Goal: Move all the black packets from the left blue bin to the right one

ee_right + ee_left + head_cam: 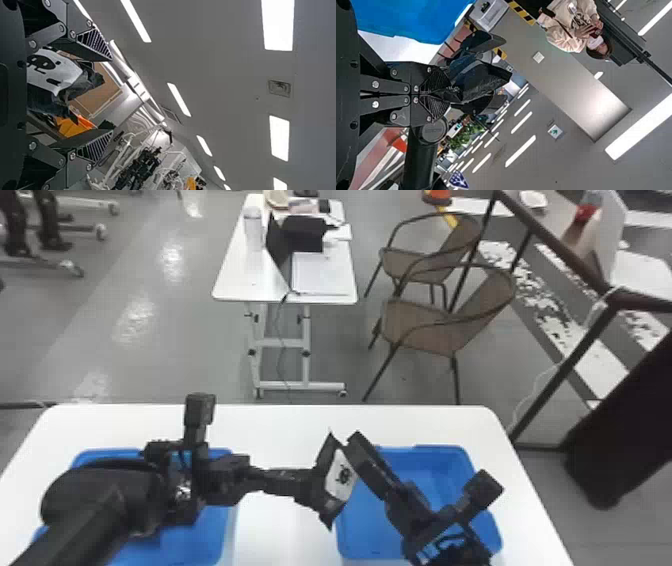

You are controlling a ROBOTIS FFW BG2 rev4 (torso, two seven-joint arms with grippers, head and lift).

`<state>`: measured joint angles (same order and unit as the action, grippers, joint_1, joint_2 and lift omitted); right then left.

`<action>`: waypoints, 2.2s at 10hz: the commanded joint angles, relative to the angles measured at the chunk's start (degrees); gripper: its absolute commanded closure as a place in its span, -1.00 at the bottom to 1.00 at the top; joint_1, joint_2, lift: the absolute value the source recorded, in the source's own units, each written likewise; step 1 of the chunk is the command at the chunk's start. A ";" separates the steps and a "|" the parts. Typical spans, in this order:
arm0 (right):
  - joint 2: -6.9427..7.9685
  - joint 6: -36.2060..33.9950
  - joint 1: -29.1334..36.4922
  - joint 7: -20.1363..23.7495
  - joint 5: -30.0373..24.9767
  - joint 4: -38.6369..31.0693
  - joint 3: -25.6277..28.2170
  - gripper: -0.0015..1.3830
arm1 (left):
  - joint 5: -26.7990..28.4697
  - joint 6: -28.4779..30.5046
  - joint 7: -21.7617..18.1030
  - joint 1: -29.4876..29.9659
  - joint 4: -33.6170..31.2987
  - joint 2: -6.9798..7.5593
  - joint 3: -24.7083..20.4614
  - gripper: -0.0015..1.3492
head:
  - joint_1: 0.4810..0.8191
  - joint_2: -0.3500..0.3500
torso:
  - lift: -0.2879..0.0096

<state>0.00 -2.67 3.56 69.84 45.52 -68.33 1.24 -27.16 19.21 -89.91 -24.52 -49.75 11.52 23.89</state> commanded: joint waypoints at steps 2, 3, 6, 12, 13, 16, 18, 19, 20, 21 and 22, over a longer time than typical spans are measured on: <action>0.05 -0.93 -0.66 0.74 -4.38 -1.01 -1.33 0.08 | -0.17 0.21 -0.66 -0.27 0.71 -0.10 0.37 0.80 | 0.27 -0.25 | 0.94; 0.05 -0.40 -0.83 0.65 -5.17 -1.27 -1.06 0.40 | -0.17 0.48 -0.66 -0.18 0.79 -0.10 0.54 0.80 | 0.27 -0.21 | 0.94; 0.05 1.27 -0.66 0.30 -5.26 -0.48 -0.09 0.72 | 1.06 1.27 -0.66 0.08 0.97 -0.18 -0.95 0.80 | 0.27 -0.23 | 0.94; 0.05 4.78 -4.53 -1.90 -2.63 8.83 5.88 0.80 | -6.24 6.10 3.16 8.87 -6.24 4.39 -10.88 -0.72 | 0.27 -0.18 | 0.94; 0.05 5.66 -5.49 -2.08 -2.45 12.35 7.46 0.80 | -15.46 5.49 9.14 11.69 -8.52 5.00 -12.82 -0.70 | 0.27 -0.19 | 0.94; 0.05 7.51 -5.93 -3.39 -2.89 16.30 11.95 0.75 | -27.42 4.96 19.07 18.72 -20.65 5.35 -20.64 -0.70 | 0.27 -0.18 | 0.94; 0.05 7.86 -7.51 -4.71 -3.24 19.73 13.62 0.53 | -44.47 3.46 33.40 24.34 -31.37 5.35 -20.99 -0.70 | 0.27 -0.18 | 0.94; 0.05 8.39 -8.39 -5.06 -3.15 21.23 14.14 0.15 | -39.37 1.79 33.75 25.22 -34.27 4.47 -25.04 -0.70 | 0.27 -0.18 | 0.94; 0.05 8.56 -8.48 -5.77 -3.15 21.67 14.67 -0.32 | -34.01 0.83 33.57 24.96 -35.51 4.83 -27.67 -0.70 | 0.27 -0.16 | 0.94; 0.05 9.70 -8.22 -6.47 -3.50 21.67 15.20 -0.66 | -32.52 0.39 35.24 25.13 -36.47 6.23 -27.67 -0.70 | 0.27 -0.12 | 0.94; 0.05 10.50 -6.81 -7.88 -5.53 19.38 17.13 -0.87 | -31.72 -1.11 40.69 26.80 -39.02 6.85 -27.23 -0.69 | 0.27 -0.11 | 0.94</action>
<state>0.00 7.39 -3.95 62.02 41.10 -47.82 17.31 -59.37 18.77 -49.62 1.48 -87.43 17.92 -3.54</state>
